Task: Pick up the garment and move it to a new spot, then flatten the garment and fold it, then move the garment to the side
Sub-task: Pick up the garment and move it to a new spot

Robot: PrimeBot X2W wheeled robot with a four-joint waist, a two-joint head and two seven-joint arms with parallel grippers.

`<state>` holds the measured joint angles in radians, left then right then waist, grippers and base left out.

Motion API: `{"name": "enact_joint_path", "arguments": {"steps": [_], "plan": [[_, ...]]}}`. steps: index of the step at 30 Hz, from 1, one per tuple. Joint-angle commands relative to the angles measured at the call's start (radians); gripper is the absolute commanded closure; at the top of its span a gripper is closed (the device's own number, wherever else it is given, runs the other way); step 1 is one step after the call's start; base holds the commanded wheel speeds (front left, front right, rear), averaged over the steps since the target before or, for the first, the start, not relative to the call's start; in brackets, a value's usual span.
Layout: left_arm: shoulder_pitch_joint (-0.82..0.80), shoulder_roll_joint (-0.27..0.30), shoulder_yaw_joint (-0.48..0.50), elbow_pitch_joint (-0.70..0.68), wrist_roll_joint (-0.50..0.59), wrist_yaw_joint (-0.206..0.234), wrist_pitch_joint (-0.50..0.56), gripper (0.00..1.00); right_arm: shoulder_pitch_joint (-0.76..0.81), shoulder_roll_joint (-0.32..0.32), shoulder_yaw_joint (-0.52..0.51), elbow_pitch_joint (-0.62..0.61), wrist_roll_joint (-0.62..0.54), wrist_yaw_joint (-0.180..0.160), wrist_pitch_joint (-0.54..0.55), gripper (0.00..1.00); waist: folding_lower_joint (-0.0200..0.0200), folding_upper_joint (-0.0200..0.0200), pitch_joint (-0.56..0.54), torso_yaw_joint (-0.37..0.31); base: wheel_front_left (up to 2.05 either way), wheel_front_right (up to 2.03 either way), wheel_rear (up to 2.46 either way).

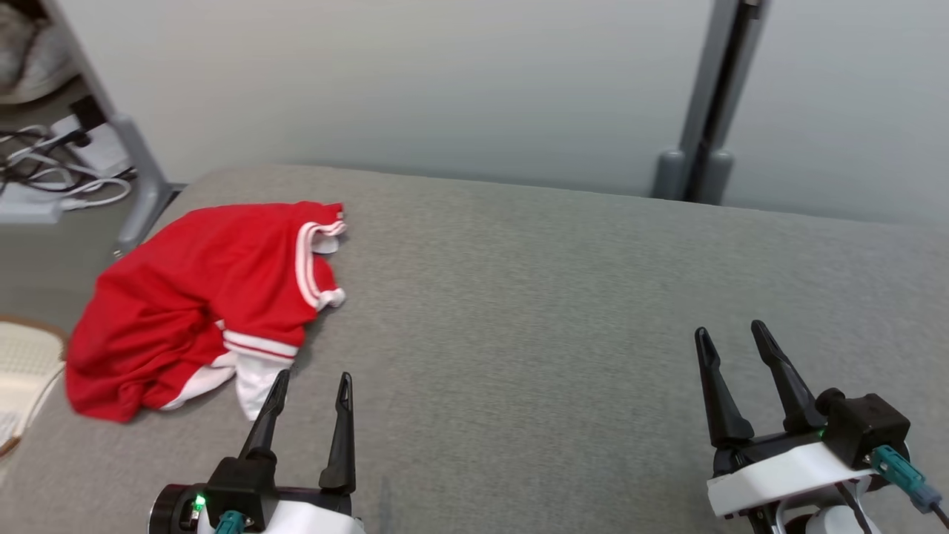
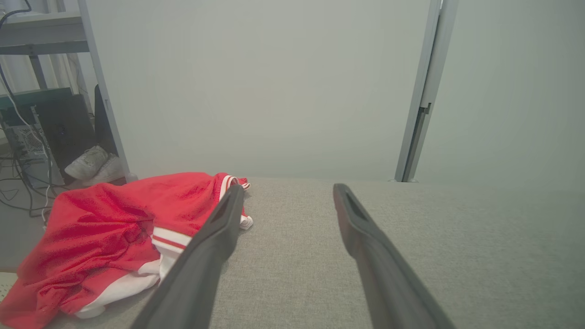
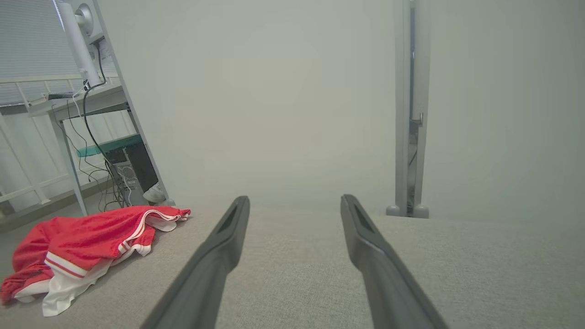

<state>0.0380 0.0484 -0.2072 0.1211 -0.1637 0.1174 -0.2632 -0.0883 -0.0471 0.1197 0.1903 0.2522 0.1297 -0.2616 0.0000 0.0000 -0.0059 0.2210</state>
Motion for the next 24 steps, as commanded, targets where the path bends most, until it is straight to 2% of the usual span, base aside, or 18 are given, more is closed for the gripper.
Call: {"name": "enact_joint_path", "arguments": {"steps": [1, 15, 24], "plan": [[0.008, 0.003, 0.009, -0.001, 0.008, -0.003, -0.002, 0.0, 0.01, -0.007, 0.005, -0.007, 0.009, 0.002, -0.006, 0.0, 0.0, 0.0, -0.003, 0.067, 0.0, 0.0, 0.0], [0.025, 0.003, 0.027, 0.0, 0.015, -0.014, -0.002, 0.0, 0.019, -0.007, 0.062, -0.013, 0.02, 0.002, -0.006, 0.0, 0.0, 0.0, -0.021, 0.279, 0.0, 0.0, 0.0], [0.052, 0.004, 0.071, -0.057, 0.002, 0.027, -0.002, 0.0, -0.052, -0.007, 0.144, 0.018, 0.028, 0.002, -0.006, 0.0, 0.0, 0.0, 0.007, 0.302, 0.0, 0.0, 0.0]]}}
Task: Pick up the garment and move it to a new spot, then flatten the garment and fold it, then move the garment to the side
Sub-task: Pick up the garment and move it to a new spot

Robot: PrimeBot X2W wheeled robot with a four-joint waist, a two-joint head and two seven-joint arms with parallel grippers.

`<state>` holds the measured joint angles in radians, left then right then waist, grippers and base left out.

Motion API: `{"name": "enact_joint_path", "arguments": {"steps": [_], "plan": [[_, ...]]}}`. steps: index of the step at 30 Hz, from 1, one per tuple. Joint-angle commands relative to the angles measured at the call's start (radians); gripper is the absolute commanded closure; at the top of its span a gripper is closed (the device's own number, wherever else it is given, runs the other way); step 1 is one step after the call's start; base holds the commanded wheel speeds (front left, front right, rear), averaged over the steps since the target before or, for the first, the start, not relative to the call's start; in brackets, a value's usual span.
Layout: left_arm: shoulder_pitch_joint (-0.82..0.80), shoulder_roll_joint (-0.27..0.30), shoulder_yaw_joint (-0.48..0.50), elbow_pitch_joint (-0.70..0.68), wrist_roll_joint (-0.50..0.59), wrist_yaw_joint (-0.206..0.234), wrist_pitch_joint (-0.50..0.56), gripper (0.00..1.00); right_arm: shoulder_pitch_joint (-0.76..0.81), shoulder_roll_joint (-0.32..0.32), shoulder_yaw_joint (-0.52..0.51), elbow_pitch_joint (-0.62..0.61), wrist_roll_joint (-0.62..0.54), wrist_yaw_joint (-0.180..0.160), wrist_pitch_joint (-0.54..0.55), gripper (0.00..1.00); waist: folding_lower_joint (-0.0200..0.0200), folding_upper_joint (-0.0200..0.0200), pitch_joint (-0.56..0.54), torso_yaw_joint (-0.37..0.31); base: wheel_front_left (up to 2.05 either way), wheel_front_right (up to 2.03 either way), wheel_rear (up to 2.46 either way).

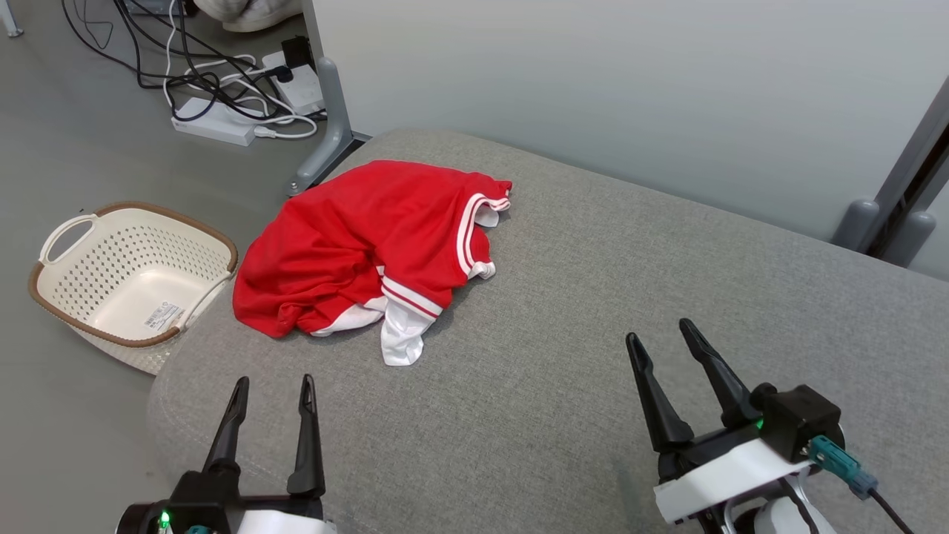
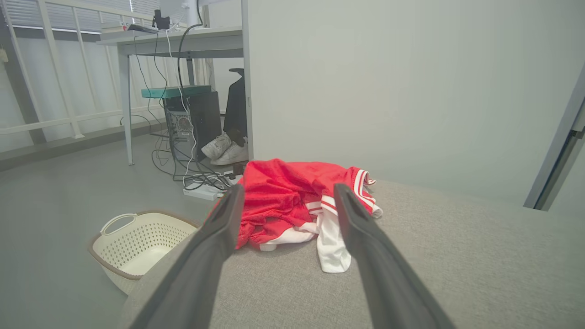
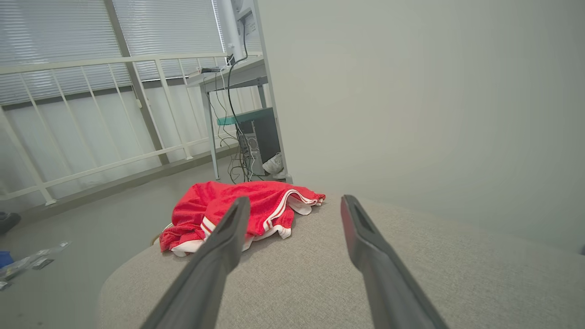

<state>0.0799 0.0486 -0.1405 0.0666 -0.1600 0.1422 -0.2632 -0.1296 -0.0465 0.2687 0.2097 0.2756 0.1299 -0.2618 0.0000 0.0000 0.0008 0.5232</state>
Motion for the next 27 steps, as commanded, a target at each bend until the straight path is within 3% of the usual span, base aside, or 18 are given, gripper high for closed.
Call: {"name": "enact_joint_path", "arguments": {"steps": [1, 11, 27], "plan": [[0.013, 0.003, 0.007, -0.006, -0.001, 0.004, -0.002, 0.0, -0.016, -0.008, 0.002, 0.003, 0.006, 0.001, -0.005, 0.0, 0.0, 0.0, 0.002, 0.001, 0.0, 0.0, 0.0], [0.014, 0.003, 0.015, -0.013, -0.001, 0.015, -0.002, 0.0, -0.029, -0.008, 0.027, 0.024, 0.011, 0.001, -0.006, 0.0, 0.0, 0.0, -0.002, -0.002, 0.0, 0.0, 0.0], [0.003, 0.003, 0.069, 0.038, -0.026, -0.009, -0.002, 0.0, 0.015, -0.008, -0.05, -0.007, -0.037, 0.001, -0.005, 0.0, 0.0, 0.0, 0.0, -0.01, 0.0, 0.0, 0.0]]}}
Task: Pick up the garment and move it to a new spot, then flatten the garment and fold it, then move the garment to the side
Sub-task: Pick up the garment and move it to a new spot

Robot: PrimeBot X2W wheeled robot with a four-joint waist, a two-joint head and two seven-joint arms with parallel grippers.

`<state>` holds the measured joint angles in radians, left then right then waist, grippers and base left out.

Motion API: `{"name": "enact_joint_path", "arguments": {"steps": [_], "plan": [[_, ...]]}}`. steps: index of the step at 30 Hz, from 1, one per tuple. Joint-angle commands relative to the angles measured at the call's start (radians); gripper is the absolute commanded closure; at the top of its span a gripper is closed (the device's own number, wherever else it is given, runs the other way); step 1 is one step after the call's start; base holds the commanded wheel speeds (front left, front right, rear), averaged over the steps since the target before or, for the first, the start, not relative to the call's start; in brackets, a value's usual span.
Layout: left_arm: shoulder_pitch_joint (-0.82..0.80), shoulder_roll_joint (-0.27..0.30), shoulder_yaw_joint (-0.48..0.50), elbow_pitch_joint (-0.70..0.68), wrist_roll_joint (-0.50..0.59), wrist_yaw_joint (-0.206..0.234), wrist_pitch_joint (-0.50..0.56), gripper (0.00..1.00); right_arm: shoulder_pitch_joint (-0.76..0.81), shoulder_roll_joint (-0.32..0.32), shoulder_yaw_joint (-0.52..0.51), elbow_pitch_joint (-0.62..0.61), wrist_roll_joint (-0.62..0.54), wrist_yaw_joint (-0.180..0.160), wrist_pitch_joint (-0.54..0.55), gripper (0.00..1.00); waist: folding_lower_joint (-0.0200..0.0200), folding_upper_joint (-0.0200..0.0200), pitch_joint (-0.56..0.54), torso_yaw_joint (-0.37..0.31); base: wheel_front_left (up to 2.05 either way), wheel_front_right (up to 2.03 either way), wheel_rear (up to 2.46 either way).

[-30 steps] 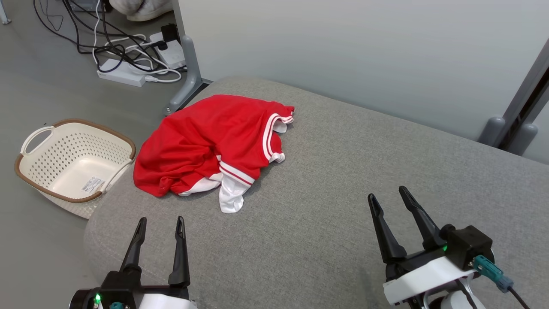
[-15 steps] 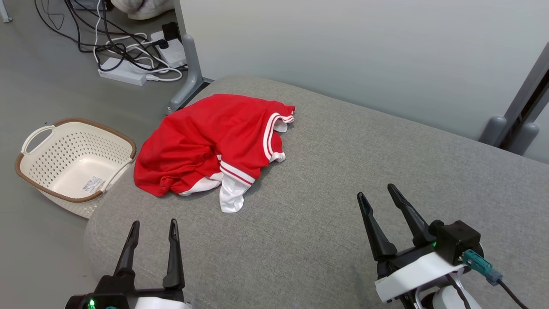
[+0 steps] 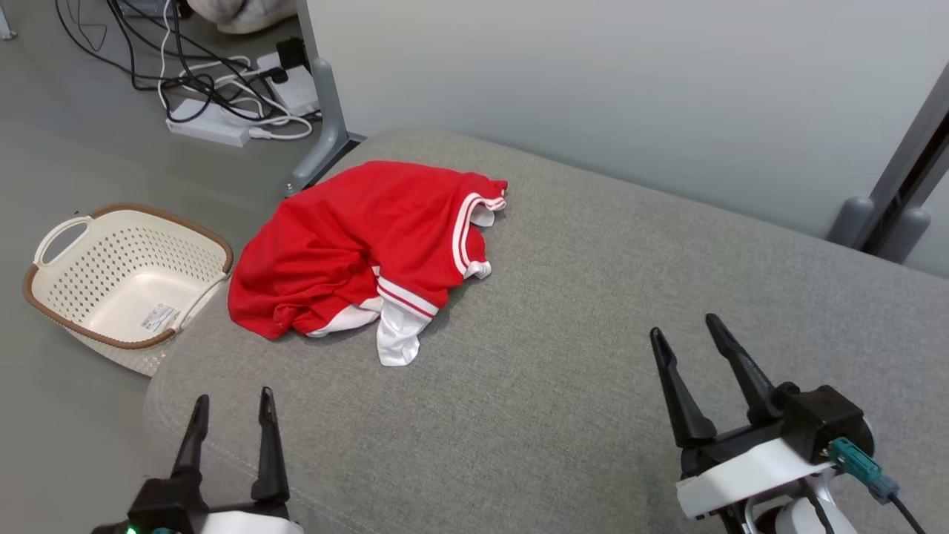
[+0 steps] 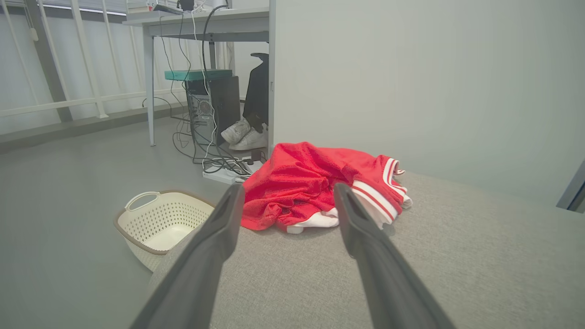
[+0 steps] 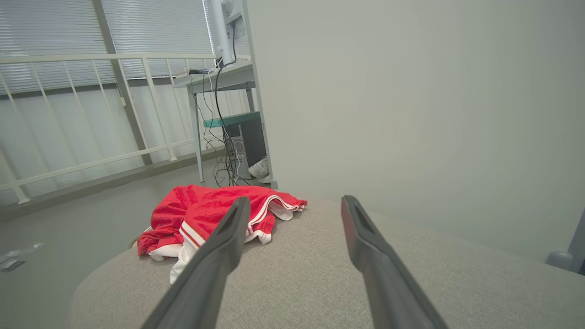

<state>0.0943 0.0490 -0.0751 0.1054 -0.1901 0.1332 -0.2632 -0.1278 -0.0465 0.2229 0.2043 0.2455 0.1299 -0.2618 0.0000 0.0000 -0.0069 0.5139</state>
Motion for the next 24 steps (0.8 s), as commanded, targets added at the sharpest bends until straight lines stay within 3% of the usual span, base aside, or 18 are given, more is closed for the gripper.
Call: {"name": "enact_joint_path", "arguments": {"steps": [1, 6, 13, 19, 24], "plan": [[-0.022, 0.002, 0.015, 0.01, 0.005, 0.001, -0.002, 0.0, 0.013, -0.008, -0.016, -0.007, -0.025, 0.001, -0.005, 0.0, 0.0, 0.0, 0.016, -0.001, 0.0, 0.0, 0.0], [-0.084, 0.004, 0.086, 0.035, -0.008, -0.039, -0.002, 0.0, -0.029, -0.008, -0.025, -0.052, -0.09, 0.001, -0.005, 0.0, 0.0, 0.0, 0.113, -0.049, 0.0, 0.0, 0.0], [-0.287, 0.098, 0.15, 0.196, -0.033, -0.157, 0.005, 0.0, -0.107, -0.008, 0.005, -0.093, -0.172, 0.001, -0.004, 0.0, 0.0, 0.0, 0.255, -0.139, 0.0, 0.0, 0.0], [-0.497, 0.209, 0.157, 0.352, -0.096, -0.228, 0.147, 0.0, -0.142, -0.007, 0.036, -0.124, -0.187, 0.001, 0.013, 0.0, 0.0, 0.0, 0.331, -0.191, 0.0, 0.0, 0.0], [-0.662, 0.281, 0.15, 0.438, -0.186, -0.255, 0.305, 0.0, -0.163, -0.008, 0.055, -0.139, -0.203, 0.001, 0.022, 0.0, 0.0, 0.0, 0.391, -0.228, 0.0, 0.0, 0.0]]}}
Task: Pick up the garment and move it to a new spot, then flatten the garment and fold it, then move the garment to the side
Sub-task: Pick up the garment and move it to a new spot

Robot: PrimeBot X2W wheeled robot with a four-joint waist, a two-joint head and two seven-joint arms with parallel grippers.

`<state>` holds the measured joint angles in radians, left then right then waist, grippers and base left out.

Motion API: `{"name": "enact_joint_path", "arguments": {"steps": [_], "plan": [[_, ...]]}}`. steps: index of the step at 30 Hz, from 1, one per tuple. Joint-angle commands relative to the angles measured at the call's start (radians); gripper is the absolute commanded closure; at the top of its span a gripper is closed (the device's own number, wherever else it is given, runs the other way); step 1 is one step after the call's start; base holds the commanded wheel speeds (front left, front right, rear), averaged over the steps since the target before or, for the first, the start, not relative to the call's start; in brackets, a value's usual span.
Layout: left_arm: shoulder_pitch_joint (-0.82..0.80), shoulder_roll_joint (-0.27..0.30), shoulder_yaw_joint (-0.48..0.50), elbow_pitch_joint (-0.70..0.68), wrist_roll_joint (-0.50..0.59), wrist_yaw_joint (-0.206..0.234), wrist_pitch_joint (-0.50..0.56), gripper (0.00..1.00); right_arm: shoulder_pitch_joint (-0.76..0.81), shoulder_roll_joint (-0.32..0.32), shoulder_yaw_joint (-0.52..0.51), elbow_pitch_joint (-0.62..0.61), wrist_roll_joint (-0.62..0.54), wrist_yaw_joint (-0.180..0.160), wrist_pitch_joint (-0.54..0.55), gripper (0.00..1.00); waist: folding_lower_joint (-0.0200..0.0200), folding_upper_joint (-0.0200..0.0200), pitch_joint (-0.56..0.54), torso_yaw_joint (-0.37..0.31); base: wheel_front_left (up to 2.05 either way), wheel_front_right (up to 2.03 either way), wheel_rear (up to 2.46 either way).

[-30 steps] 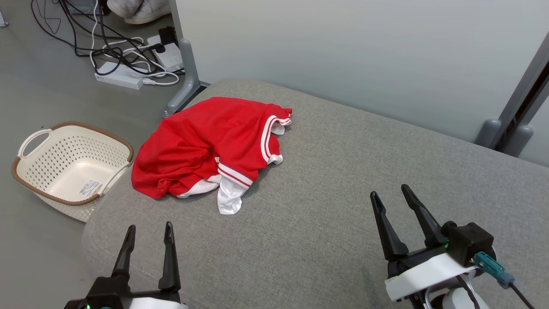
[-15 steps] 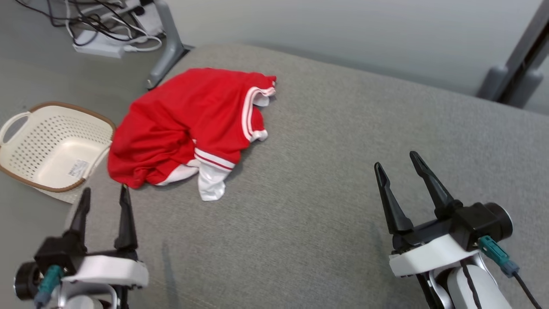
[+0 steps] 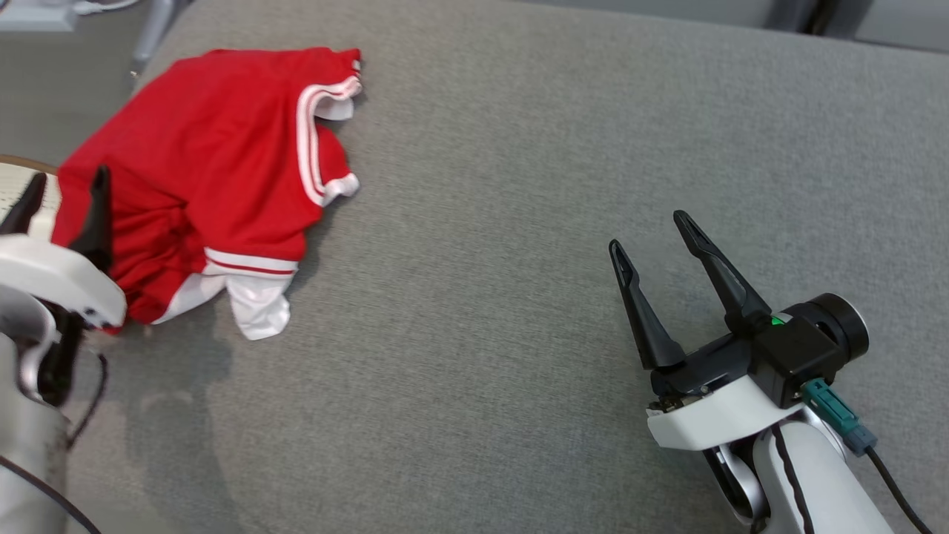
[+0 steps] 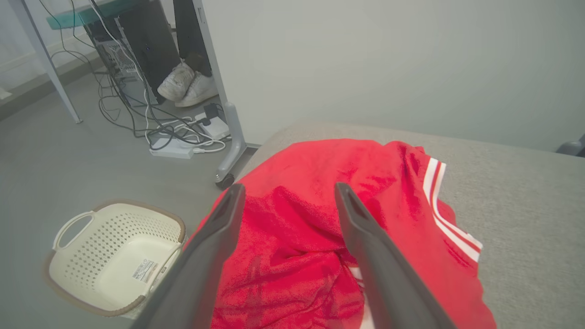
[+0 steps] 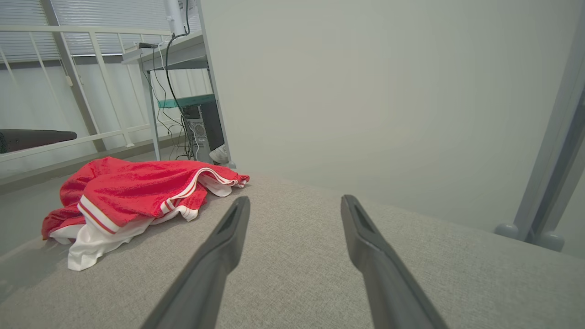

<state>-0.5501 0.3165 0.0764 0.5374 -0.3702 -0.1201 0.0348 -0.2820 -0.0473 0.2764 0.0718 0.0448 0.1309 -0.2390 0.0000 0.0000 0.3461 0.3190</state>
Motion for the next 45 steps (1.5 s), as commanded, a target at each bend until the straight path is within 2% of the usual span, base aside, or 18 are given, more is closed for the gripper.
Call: {"name": "enact_joint_path", "arguments": {"steps": [1, 6, 11, 15, 24, 25, 26, 27, 34, 45], "plan": [[-0.044, 0.031, -0.007, 0.018, -0.016, -0.004, 0.037, 0.0, -0.011, -0.008, 0.002, -0.009, -0.003, 0.0, 0.0, 0.0, 0.0, 0.0, 0.048, -0.039, 0.0, 0.0, 0.0], [-0.148, 0.093, -0.052, 0.096, -0.054, -0.009, 0.193, 0.0, -0.018, -0.008, 0.012, -0.016, -0.014, 0.0, 0.002, 0.0, 0.0, 0.0, 0.09, -0.065, 0.0, 0.0, 0.0], [-0.202, 0.144, -0.089, 0.169, -0.084, -0.011, 0.303, 0.0, -0.031, -0.008, 0.022, -0.019, -0.014, 0.0, 0.002, 0.0, 0.0, 0.0, 0.113, -0.094, 0.0, 0.0, 0.0], [-0.231, 0.177, -0.119, 0.215, -0.093, -0.009, 0.362, 0.0, -0.036, -0.008, 0.027, -0.019, -0.011, 0.0, -0.001, 0.0, 0.0, 0.0, 0.122, -0.11, 0.0, 0.0, 0.0], [-0.268, 0.199, -0.155, 0.295, -0.137, -0.009, 0.439, 0.0, -0.034, -0.007, 0.035, -0.01, -0.014, 0.0, -0.01, 0.0, 0.0, 0.0, 0.131, -0.124, 0.0, 0.0, 0.0], [-0.274, 0.199, -0.152, 0.308, -0.139, -0.003, 0.444, 0.2, -0.035, -0.007, 0.036, -0.009, -0.014, 0.0, -0.01, 0.0, 0.0, 0.0, 0.131, -0.124, 0.0, 0.0, 0.0], [-0.282, 0.196, -0.148, 0.319, -0.145, 0.0, 0.443, 0.82, -0.035, -0.007, 0.037, -0.008, -0.013, 0.0, -0.01, 0.0, 0.0, 0.0, 0.131, -0.125, 0.0, 0.0, 0.0], [-0.289, 0.197, -0.151, 0.328, -0.141, 0.003, 0.438, 1.0, -0.036, -0.007, 0.037, -0.007, -0.013, 0.0, -0.011, 0.0, 0.0, 0.0, 0.13, -0.126, 0.0, 0.0, 0.0], [-0.31, 0.195, -0.158, 0.376, -0.141, 0.008, 0.386, 1.0, -0.021, -0.006, 0.035, 0.009, -0.003, 0.0, -0.014, 0.0, 0.0, 0.0, 0.103, -0.121, 0.0, 0.0, 0.0], [-0.328, 0.201, -0.14, 0.383, -0.133, 0.022, 0.174, 1.0, 0.005, -0.007, 0.063, 0.036, 0.033, 0.0, -0.025, 0.0, 0.0, 0.0, -0.014, -0.104, 0.0, 0.0, 0.0]]}}
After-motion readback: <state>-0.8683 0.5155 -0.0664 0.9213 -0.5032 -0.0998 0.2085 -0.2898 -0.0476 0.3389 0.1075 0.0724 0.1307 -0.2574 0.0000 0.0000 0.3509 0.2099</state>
